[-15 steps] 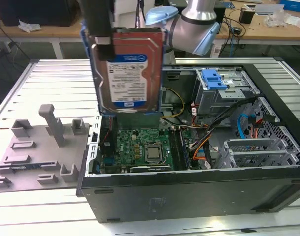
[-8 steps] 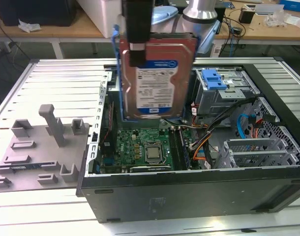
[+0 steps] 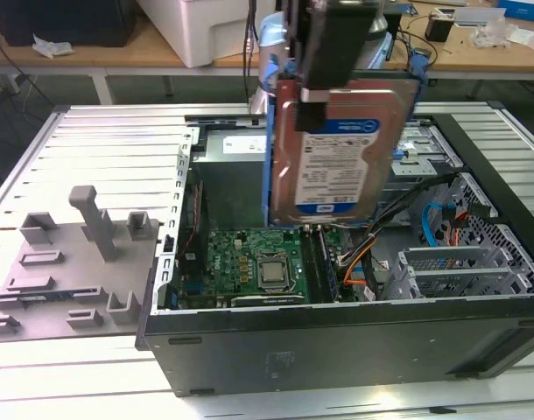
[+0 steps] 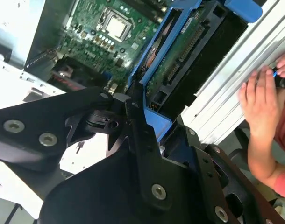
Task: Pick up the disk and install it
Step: 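Pick up the disk, then insert the disk into the insertion slot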
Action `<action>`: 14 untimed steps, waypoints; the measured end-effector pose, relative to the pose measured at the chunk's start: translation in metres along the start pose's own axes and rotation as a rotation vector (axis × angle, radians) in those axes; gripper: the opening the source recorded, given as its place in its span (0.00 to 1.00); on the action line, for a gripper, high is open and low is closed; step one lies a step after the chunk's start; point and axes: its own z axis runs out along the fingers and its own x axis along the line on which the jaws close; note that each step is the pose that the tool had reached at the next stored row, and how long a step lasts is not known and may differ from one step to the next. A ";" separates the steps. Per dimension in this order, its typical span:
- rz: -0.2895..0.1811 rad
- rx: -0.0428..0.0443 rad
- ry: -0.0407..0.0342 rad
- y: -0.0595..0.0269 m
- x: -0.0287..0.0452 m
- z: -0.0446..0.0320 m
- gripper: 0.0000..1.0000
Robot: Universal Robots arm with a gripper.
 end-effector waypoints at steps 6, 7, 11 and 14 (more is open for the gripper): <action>0.000 -0.0004 -0.0001 -0.0087 0.0030 0.0000 0.37; 0.000 -0.0004 -0.0001 -0.0094 0.0030 0.0000 0.37; 0.000 -0.0004 -0.0002 -0.0103 0.0031 0.0000 0.37; 0.000 -0.0004 -0.0002 -0.0106 0.0031 0.0000 0.37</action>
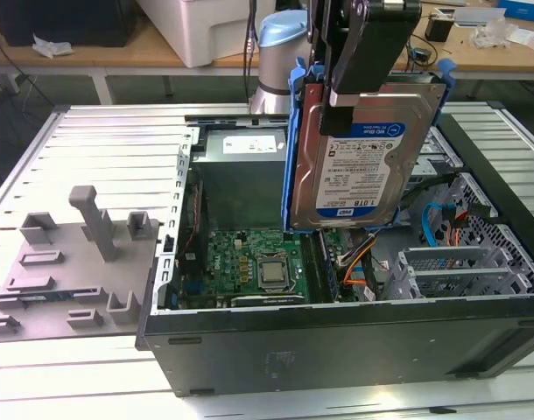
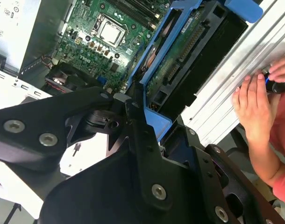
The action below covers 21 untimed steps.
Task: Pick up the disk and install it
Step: 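Insert the disk into the insertion slot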
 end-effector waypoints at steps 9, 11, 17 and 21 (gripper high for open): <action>0.000 0.0000 0.0000 -0.0012 0.0001 -0.0001 0.37; 0.000 0.0000 0.0000 -0.0012 0.0001 -0.0002 0.37; 0.000 0.0000 0.0001 -0.0012 0.0001 -0.0003 0.37; 0.000 0.0000 0.0000 -0.0015 0.0001 -0.0003 0.37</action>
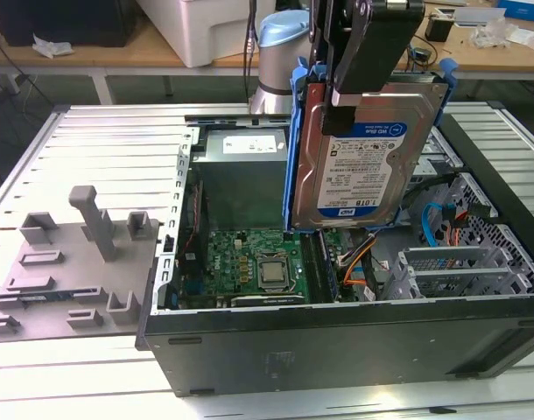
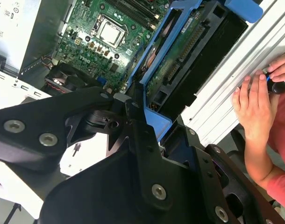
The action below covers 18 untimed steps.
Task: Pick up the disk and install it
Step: 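Insert the disk into the insertion slot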
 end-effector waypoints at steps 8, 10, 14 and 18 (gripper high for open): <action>0.000 0.0001 -0.0033 -0.0175 0.0033 -0.0002 0.37; 0.000 0.0002 -0.0038 -0.0233 0.0047 -0.0001 0.37; 0.000 0.0001 -0.0058 -0.0455 0.0110 -0.0001 0.37; 0.000 0.0003 -0.0121 -0.0635 0.0177 0.0000 0.37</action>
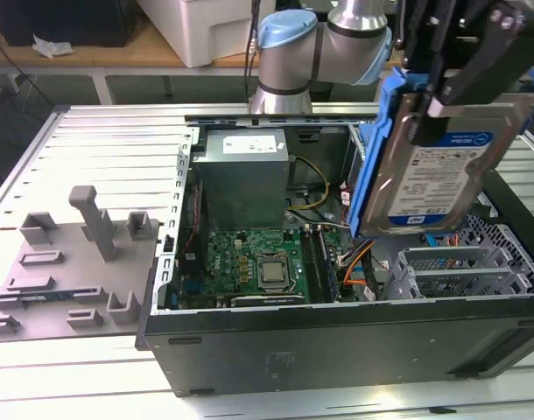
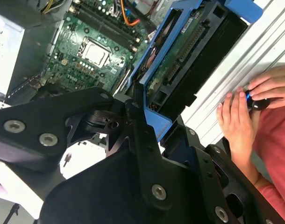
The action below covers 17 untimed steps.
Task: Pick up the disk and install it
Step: 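Insert the disk into the insertion slot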
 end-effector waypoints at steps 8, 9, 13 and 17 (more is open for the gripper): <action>0.000 0.0003 -0.0126 -0.0278 0.0091 0.0000 0.37; 0.000 0.0003 -0.0143 -0.0304 0.0099 0.0000 0.37; 0.000 0.0007 -0.0237 -0.0444 0.0135 0.0000 0.37; 0.000 0.0012 -0.0385 -0.0531 0.0154 0.0000 0.37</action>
